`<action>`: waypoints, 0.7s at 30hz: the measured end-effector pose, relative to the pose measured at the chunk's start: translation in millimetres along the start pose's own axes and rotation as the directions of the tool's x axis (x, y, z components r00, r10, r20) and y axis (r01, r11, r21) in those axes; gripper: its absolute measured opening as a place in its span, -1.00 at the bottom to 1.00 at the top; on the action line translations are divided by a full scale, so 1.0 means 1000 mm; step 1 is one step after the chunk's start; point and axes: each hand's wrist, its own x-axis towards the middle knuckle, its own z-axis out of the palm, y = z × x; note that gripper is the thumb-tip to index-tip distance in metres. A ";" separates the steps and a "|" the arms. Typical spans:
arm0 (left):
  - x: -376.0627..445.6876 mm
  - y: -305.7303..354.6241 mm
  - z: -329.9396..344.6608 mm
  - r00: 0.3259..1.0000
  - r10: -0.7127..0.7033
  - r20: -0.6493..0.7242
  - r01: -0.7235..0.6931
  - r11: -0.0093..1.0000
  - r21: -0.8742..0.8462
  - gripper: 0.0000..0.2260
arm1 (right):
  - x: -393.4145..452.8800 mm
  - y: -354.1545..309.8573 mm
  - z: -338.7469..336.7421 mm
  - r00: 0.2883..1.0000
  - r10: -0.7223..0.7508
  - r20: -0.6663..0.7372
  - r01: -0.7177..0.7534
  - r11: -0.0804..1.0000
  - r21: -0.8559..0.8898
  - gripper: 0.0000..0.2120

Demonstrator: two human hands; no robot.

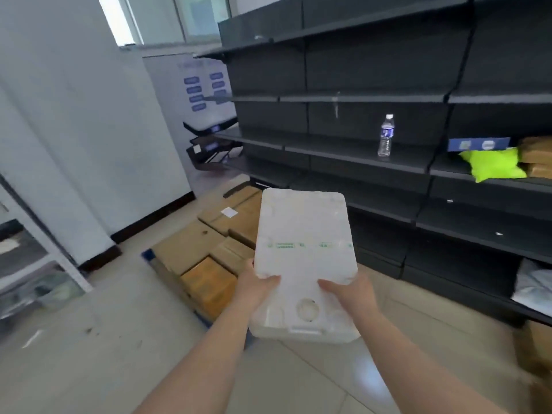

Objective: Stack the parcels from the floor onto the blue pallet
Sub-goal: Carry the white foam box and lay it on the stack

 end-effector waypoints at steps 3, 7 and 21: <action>0.042 -0.019 -0.038 0.998 -0.001 -0.058 -0.002 0.999 -0.052 -0.43 | 0.028 -0.018 0.057 0.998 0.009 0.058 -0.008 1.000 -0.005 -0.19; 0.095 -0.033 -0.061 0.995 -0.035 -0.094 0.026 0.995 -0.099 -0.48 | 0.073 -0.039 0.105 0.996 0.022 0.089 -0.018 0.999 -0.047 -0.18; 0.340 -0.017 -0.043 0.932 -0.263 -0.248 0.230 0.960 -0.158 -0.36 | 0.333 -0.126 0.195 0.980 0.043 0.193 0.001 0.975 -0.222 -0.09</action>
